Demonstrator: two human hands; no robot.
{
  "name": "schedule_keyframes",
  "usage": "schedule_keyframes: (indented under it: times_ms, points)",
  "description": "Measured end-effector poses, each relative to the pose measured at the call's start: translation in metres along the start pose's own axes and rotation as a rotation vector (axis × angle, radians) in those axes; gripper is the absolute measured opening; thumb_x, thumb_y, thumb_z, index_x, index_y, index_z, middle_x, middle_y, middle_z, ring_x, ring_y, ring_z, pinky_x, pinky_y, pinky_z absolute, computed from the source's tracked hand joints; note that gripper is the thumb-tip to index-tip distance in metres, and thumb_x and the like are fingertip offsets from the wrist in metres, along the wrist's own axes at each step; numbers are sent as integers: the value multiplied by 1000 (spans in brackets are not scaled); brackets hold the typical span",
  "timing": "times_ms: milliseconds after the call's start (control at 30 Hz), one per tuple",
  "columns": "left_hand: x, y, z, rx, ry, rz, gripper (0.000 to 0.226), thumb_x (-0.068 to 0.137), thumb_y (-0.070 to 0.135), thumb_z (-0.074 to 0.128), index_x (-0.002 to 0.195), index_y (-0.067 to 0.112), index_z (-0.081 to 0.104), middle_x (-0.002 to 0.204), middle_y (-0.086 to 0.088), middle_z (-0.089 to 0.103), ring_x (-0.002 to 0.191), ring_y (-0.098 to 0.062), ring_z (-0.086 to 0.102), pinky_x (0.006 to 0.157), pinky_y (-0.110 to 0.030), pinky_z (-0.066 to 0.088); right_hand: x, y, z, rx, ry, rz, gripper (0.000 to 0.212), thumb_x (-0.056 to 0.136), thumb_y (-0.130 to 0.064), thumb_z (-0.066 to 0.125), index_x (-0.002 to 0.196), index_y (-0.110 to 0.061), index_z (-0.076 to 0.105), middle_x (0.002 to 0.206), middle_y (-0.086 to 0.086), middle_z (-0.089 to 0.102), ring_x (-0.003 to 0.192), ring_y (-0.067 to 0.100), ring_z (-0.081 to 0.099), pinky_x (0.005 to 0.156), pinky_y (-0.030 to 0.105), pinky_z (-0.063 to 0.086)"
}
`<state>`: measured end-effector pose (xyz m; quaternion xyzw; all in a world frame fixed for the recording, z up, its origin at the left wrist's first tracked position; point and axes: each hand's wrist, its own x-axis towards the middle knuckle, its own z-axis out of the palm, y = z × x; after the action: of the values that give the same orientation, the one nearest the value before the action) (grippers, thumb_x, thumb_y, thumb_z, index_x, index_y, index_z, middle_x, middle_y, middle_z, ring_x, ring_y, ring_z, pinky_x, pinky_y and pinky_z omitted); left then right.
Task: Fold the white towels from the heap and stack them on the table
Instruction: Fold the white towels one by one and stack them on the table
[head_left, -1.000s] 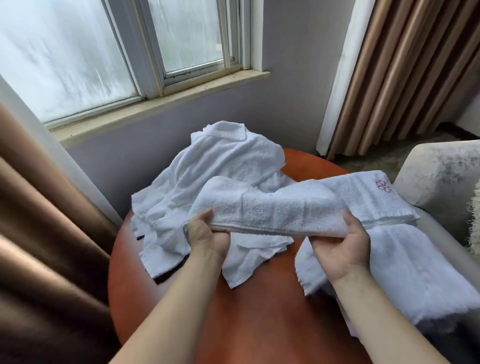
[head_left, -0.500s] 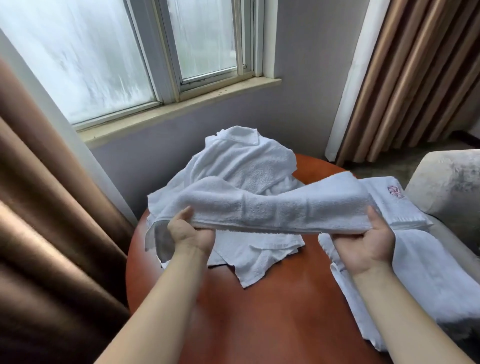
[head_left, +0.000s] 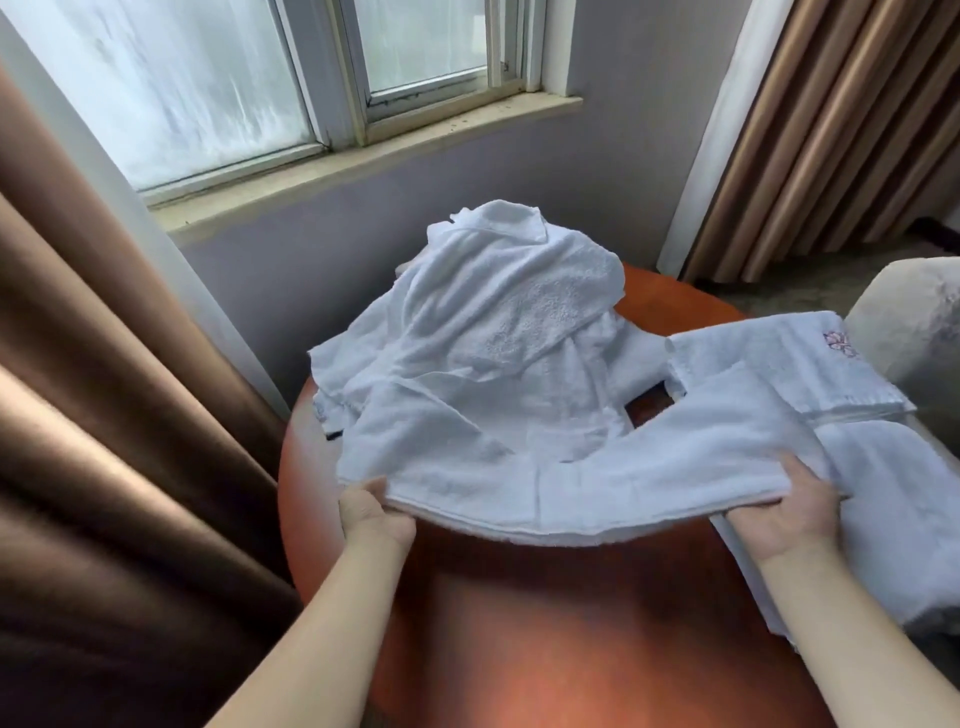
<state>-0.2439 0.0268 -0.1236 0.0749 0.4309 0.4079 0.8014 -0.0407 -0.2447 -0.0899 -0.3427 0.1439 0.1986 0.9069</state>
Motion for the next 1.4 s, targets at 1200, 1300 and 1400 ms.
schedule_keyframes:
  times_ms: [1200, 1300, 1400]
  points:
    - [-46, 21, 53, 240, -549, -243, 45, 99, 31, 39, 134, 7, 54, 129, -15, 61, 125, -32, 53, 110, -50, 34, -42, 50, 82, -467, 71, -472, 43, 88, -26, 56, 129, -17, 56, 132, -3, 59, 121, 14, 57, 107, 38, 43]
    - [-66, 3, 58, 287, -607, -278, 47, 98, 33, 38, 134, 6, 54, 129, -15, 61, 126, -31, 53, 111, -49, 33, -67, 90, 100, -805, -111, -467, 35, 96, -22, 55, 131, -12, 55, 126, -10, 54, 120, 7, 51, 95, 8, 40]
    - [-78, -11, 56, 315, -655, -271, 44, 99, 28, 35, 125, 2, 59, 123, -15, 65, 120, -28, 58, 106, -39, 41, -84, 139, 107, -1091, -415, -430, 33, 98, -19, 53, 131, -19, 55, 123, -12, 57, 120, 2, 51, 94, 6, 39]
